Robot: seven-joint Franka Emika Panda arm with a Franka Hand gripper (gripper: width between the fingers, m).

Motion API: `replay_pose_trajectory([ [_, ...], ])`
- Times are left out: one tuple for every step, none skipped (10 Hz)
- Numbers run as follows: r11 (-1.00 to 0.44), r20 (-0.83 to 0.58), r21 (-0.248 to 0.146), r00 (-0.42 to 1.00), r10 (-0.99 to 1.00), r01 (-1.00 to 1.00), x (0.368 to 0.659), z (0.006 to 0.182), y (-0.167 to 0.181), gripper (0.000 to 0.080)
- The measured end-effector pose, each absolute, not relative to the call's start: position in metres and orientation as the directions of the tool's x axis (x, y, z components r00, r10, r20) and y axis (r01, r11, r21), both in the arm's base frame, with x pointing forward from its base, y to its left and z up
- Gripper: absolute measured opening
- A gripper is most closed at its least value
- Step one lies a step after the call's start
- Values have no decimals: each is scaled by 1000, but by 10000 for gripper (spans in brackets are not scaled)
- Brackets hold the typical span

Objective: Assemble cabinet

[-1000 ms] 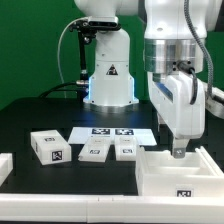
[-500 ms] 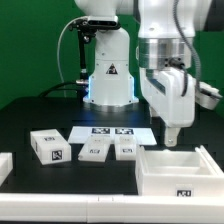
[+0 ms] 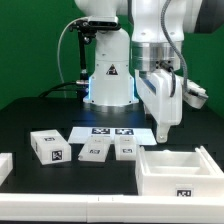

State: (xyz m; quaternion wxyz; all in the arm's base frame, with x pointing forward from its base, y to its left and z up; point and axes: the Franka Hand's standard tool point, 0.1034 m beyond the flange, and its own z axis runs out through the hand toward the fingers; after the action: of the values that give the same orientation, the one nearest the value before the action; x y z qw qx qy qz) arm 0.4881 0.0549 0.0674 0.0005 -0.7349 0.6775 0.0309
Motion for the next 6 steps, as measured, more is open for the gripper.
replay_pose_trajectory([
  [-79,-45,35,78,-996,-996,466,63,48,797],
  [-90,-46,55,87,-995,-994,440,59,40,797],
  [-79,-46,79,76,-996,-994,425,54,36,797],
  [-77,-42,86,73,-996,-993,424,51,36,797],
  [-86,-45,84,82,-996,-993,425,51,37,797],
  [-81,-48,84,77,-996,-993,424,50,37,797],
])
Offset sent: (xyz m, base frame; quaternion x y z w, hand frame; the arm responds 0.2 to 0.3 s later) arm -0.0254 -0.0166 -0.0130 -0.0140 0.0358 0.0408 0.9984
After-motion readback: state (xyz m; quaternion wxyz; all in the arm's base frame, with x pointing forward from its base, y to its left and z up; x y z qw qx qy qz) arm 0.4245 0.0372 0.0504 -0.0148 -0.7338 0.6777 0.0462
